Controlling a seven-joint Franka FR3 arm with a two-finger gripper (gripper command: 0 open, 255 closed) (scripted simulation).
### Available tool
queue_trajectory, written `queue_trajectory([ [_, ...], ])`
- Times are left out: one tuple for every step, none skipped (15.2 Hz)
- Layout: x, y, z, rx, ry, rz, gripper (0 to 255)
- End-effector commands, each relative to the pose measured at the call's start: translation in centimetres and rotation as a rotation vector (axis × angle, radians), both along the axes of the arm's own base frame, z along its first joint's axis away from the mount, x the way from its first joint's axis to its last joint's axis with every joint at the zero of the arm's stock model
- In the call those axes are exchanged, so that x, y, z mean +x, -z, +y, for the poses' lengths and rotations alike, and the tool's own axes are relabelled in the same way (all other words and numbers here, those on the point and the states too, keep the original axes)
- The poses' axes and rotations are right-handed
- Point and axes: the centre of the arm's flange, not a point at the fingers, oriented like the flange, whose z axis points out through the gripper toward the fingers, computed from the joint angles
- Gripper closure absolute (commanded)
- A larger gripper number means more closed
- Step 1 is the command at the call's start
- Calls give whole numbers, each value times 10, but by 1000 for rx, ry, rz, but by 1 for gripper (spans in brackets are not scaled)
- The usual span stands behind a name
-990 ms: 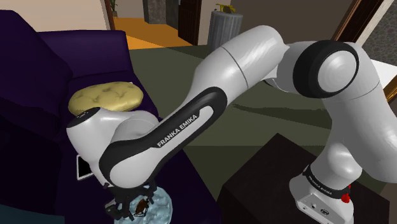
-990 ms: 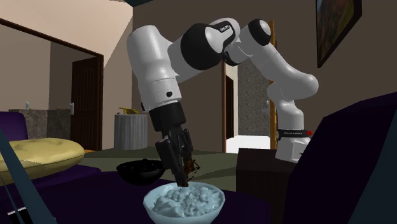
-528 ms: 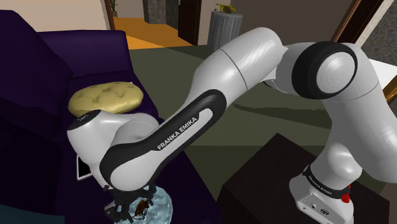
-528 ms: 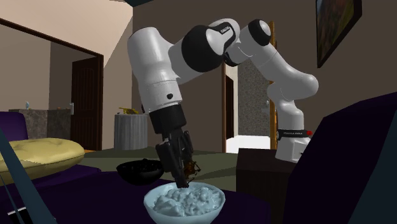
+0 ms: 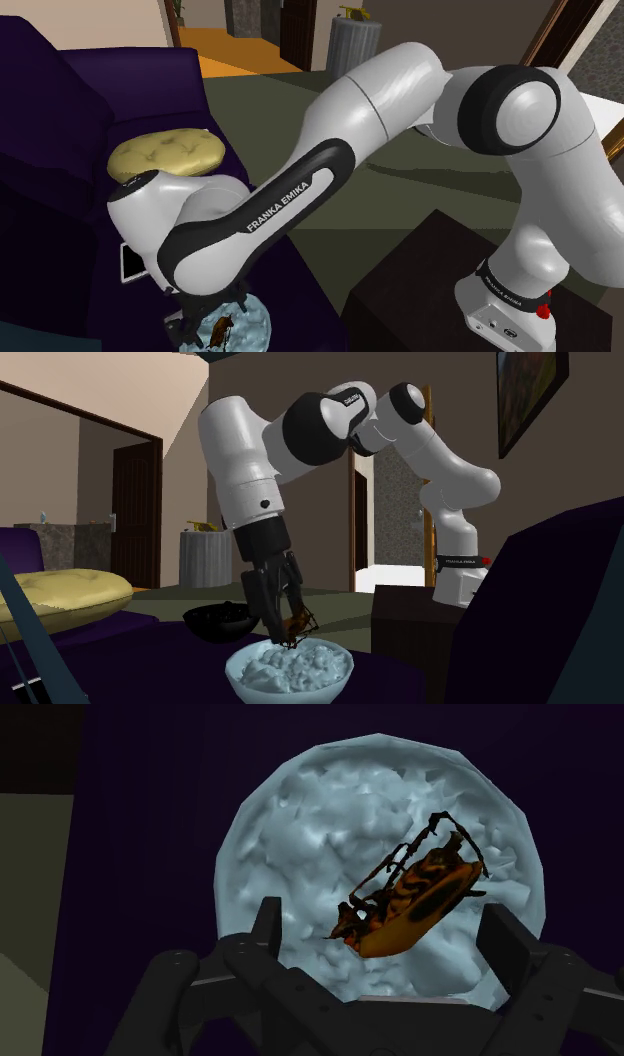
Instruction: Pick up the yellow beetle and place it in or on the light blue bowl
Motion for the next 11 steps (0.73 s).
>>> queue_trajectory([
  [5,-18,3,0,0,0,0],
  [9,-31,4,0,0,0,0],
  [12,-41,5,0,0,0,0],
  [12,-41,5,0,0,0,0],
  [12,-41,5,0,0,0,0],
  [12,-41,5,0,0,0,0],
  [12,-41,5,0,0,0,0],
  [12,-41,5,0,0,0,0],
  [12,-41,5,0,0,0,0],
  [12,-41,5,0,0,0,0],
  [12,-41,5,0,0,0,0],
])
